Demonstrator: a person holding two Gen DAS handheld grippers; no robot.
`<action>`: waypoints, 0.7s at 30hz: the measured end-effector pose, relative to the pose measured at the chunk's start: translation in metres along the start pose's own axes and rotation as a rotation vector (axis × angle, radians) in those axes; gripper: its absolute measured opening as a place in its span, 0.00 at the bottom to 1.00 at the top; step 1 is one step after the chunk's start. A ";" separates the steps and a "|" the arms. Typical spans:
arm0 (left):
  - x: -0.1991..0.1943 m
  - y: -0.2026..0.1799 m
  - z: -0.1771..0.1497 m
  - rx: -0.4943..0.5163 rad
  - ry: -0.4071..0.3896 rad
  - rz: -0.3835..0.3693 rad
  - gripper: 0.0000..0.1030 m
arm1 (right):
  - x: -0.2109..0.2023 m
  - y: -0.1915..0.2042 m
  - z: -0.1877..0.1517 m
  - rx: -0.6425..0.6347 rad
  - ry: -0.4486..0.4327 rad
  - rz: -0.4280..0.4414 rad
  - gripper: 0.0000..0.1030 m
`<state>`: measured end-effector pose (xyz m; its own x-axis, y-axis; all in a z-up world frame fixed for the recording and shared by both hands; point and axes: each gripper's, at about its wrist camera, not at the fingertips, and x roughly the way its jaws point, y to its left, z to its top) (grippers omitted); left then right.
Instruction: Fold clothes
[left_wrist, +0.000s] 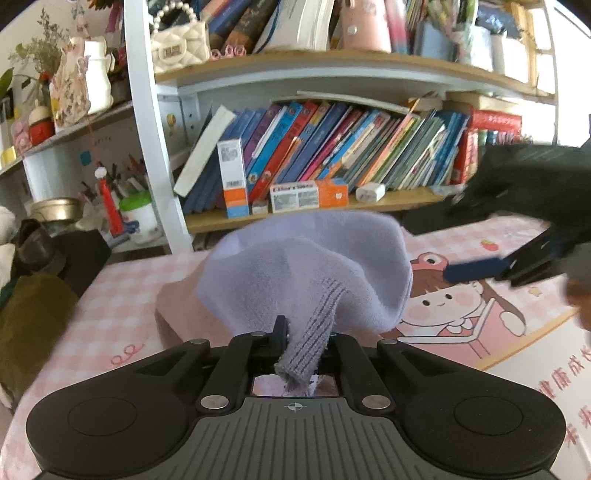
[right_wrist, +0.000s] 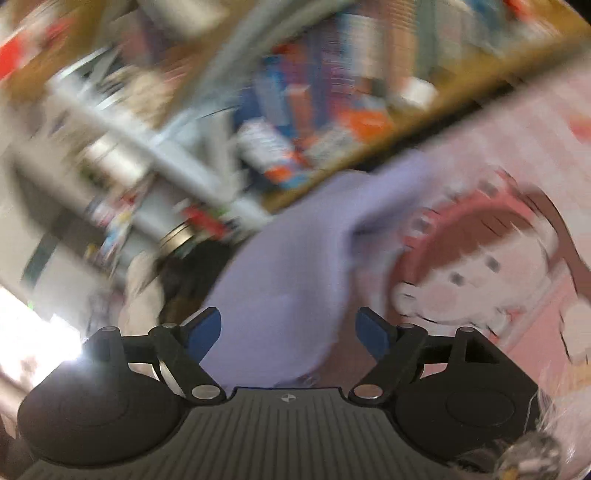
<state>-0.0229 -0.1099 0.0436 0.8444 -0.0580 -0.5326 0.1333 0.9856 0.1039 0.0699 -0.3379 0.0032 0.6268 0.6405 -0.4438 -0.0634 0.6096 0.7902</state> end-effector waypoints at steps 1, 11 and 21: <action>-0.006 0.003 -0.001 0.002 0.000 0.003 0.05 | 0.003 -0.009 0.002 0.074 -0.007 0.007 0.77; -0.062 0.031 -0.012 -0.059 0.009 0.075 0.05 | 0.051 -0.058 -0.016 0.480 0.022 0.000 0.74; -0.101 0.034 0.035 -0.169 -0.184 0.123 0.05 | 0.018 -0.069 -0.049 0.495 0.109 -0.031 0.75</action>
<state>-0.0858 -0.0762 0.1299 0.9310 0.0515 -0.3613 -0.0520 0.9986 0.0083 0.0475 -0.3458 -0.0800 0.5360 0.6869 -0.4908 0.3460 0.3515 0.8699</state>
